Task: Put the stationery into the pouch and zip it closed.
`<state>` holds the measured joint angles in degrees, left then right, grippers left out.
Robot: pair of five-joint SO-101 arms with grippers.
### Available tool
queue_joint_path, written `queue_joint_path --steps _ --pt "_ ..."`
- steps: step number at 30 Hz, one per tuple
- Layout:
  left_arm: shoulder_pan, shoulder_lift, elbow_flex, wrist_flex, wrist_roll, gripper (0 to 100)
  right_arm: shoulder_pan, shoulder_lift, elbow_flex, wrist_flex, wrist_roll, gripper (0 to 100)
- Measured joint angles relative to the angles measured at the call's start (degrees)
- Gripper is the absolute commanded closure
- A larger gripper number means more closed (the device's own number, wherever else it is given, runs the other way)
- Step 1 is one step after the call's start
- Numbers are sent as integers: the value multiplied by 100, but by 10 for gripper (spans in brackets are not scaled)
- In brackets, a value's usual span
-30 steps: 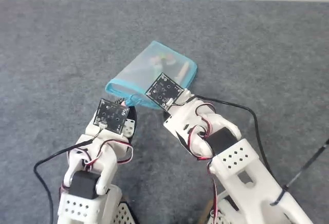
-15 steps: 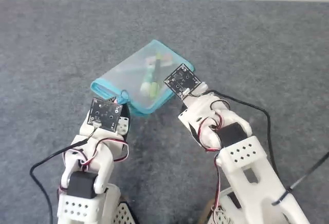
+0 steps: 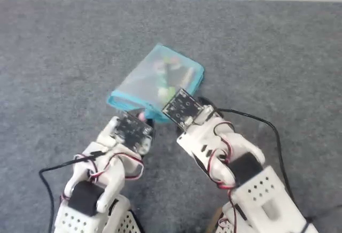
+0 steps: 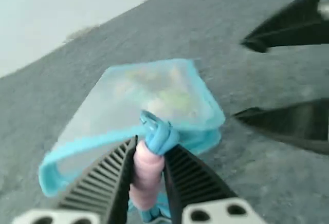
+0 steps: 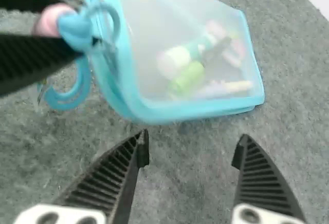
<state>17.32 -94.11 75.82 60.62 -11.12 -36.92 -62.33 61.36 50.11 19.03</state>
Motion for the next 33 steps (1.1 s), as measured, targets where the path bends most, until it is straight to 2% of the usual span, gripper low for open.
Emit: queue_joint_path --steps 4,10,16,27,33 --pt "97 0 -378 229 0 990 -70 -396 246 0 246 724" --pt "105 0 -466 308 -35 990 -633 -571 255 149 563 683" --pt "105 0 -466 308 -35 990 -659 -563 255 26 677 684" --pt "-202 0 -466 308 -35 990 -695 835 -334 -273 818 686" --pt "-422 0 -466 360 -35 990 -703 1618 -747 -466 826 729"
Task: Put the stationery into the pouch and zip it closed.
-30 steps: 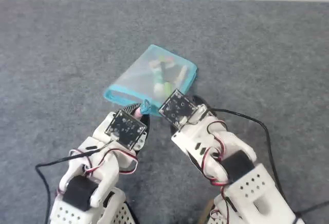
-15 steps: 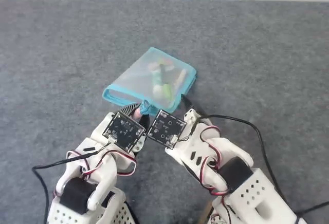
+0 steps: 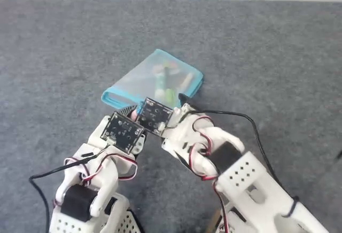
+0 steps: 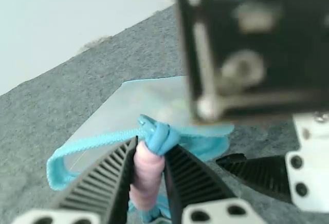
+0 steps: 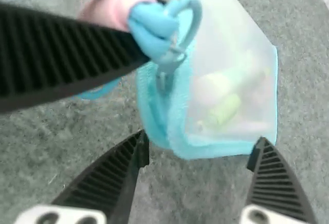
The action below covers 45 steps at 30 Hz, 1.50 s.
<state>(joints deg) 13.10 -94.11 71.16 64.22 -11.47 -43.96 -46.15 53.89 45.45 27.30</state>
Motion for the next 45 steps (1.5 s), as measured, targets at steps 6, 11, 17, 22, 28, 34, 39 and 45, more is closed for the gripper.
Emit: queue_joint_path --steps 6,11,17,22,28,34,39,45 --pt "-35 0 -9 0 0 990 0 378 -44 -413 9 752" --pt "-35 0 -9 0 0 990 141 800 -44 -853 -202 883" --pt "-35 0 -9 0 0 990 352 976 -123 -1143 -211 882" --pt "-35 -9 -9 0 0 990 352 985 -255 -1143 -422 783" --pt "-35 -9 -9 0 0 990 158 985 -519 -800 -527 753" --pt "-35 -9 -9 0 0 990 114 1029 -826 -677 -545 756" --pt "-35 -9 -9 0 0 990 105 1046 -835 -677 -563 757" --pt "-35 -9 -9 0 0 990 105 1064 -923 -677 -563 758"
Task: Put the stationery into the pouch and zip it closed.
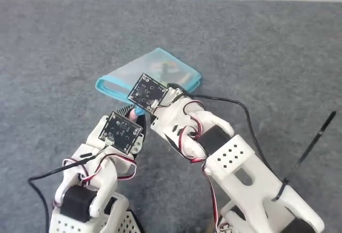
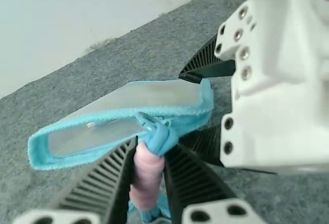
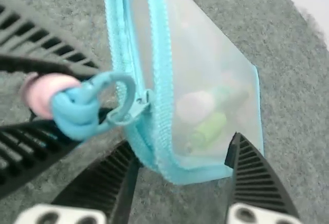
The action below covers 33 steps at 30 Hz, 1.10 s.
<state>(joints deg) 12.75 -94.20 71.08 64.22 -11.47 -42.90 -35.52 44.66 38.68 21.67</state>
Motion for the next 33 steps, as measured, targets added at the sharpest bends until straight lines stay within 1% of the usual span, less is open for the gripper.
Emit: queue_joint_path --steps 2,3,5,6,7,9,13,18,21,26,33 --pt "0 0 0 0 0 990 9 0 -88 0 0 795" --pt "0 0 0 0 0 990 9 26 -123 0 0 838" --pt "0 0 0 0 0 990 0 167 -237 0 0 964" --pt "0 0 0 0 0 990 0 264 -299 0 0 998" --pt "0 0 0 0 0 990 0 378 -360 0 0 980" --pt "0 0 0 0 0 990 0 571 -440 0 0 997" --pt "-9 0 0 0 0 990 0 651 -448 26 0 991" --pt "-53 0 0 0 0 990 105 510 -448 527 0 991" --pt "-123 0 0 0 0 990 255 123 -325 738 0 991" --pt "-404 9 0 0 0 990 308 -870 404 862 88 992" --pt "-422 -35 0 -9 0 990 308 -2127 527 1846 149 992"
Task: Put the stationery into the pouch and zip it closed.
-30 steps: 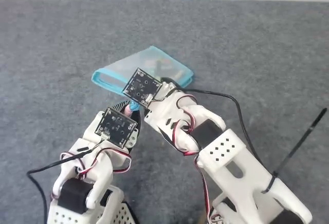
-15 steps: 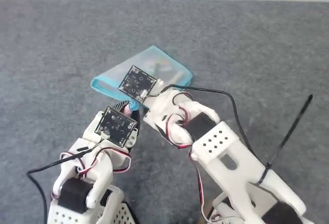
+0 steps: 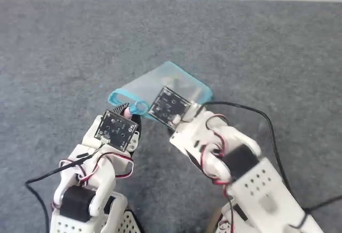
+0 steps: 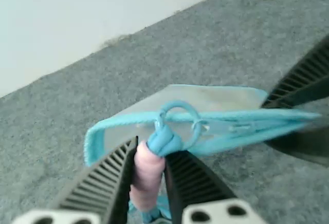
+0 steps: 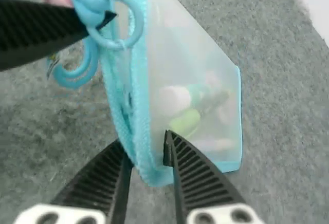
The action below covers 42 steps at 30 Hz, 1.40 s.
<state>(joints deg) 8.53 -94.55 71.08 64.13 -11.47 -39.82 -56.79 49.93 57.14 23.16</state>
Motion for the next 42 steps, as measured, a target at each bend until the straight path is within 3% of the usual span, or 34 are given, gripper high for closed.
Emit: queue_joint_path --steps 9,18,27,33,37,39,42 --pt "0 0 53 0 0 990 123 -598 0 642 26 992" --pt "-35 0 70 -9 0 990 862 -1178 0 1081 554 992" --pt "-308 0 633 -774 18 990 1635 -1310 -9 1292 976 992" --pt "-870 70 747 -791 0 990 2462 -1407 18 1345 1160 992" --pt "-870 79 738 -835 0 990 2470 -1380 18 1345 1187 991" --pt "-774 79 738 -835 0 990 2119 -1380 18 1345 1134 984" --pt "-633 79 738 -835 0 990 1160 -1398 97 1345 809 895"
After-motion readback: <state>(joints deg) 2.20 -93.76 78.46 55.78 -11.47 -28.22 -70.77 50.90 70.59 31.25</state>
